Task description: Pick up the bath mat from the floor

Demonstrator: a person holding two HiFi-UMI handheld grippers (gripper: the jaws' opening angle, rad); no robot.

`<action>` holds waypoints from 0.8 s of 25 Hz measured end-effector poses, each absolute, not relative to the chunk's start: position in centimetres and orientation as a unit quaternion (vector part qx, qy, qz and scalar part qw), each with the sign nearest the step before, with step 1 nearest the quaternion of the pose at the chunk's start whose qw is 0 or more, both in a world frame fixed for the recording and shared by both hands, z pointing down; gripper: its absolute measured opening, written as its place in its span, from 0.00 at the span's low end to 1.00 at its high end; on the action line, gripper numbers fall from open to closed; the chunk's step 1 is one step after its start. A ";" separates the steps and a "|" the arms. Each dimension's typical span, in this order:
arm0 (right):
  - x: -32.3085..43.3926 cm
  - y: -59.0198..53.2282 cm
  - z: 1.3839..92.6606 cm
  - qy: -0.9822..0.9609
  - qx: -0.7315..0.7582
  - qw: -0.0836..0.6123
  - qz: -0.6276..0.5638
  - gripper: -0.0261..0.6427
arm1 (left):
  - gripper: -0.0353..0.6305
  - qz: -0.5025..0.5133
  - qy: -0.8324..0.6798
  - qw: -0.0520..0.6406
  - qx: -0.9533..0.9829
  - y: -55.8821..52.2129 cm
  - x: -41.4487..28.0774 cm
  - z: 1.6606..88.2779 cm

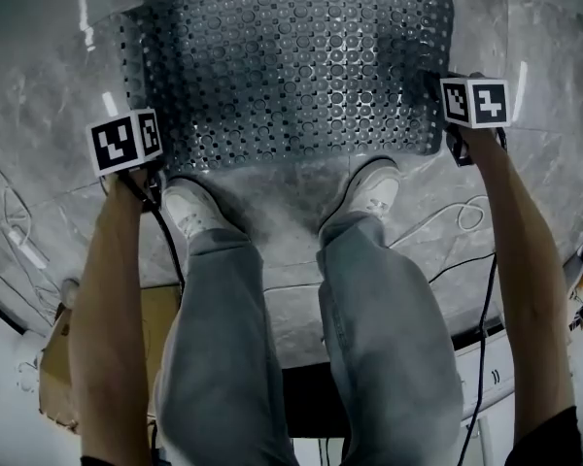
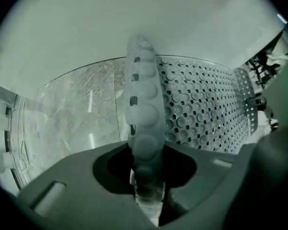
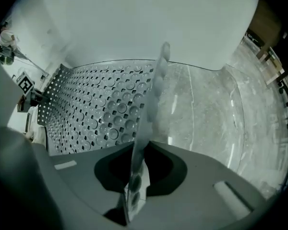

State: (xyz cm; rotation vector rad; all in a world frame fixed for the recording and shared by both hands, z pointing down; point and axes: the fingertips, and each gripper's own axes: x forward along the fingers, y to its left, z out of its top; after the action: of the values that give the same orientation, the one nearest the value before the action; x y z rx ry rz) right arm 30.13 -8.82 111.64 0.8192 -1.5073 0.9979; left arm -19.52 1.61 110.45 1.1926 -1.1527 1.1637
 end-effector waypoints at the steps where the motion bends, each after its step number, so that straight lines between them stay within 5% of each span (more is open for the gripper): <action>1: 29.9 -8.8 111.3 -0.634 0.344 0.548 0.424 0.08 | 0.22 0.485 -0.480 0.532 0.501 1.7 -19.4 110.1; 10: 27.0 -7.6 105.6 -0.644 0.315 0.554 0.423 0.08 | 0.10 0.465 -0.453 0.540 0.536 2.0 -16.9 104.0; 20: 22.7 -6.6 99.2 -0.659 0.305 0.526 0.442 0.07 | 0.09 0.445 -0.394 0.543 0.594 0.8 -12.8 96.2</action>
State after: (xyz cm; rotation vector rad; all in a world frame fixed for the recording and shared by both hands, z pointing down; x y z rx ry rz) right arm 22.67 -6.59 99.24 0.7304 -1.5770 1.0566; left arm -12.77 0.82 96.22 1.4094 -0.9344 1.0556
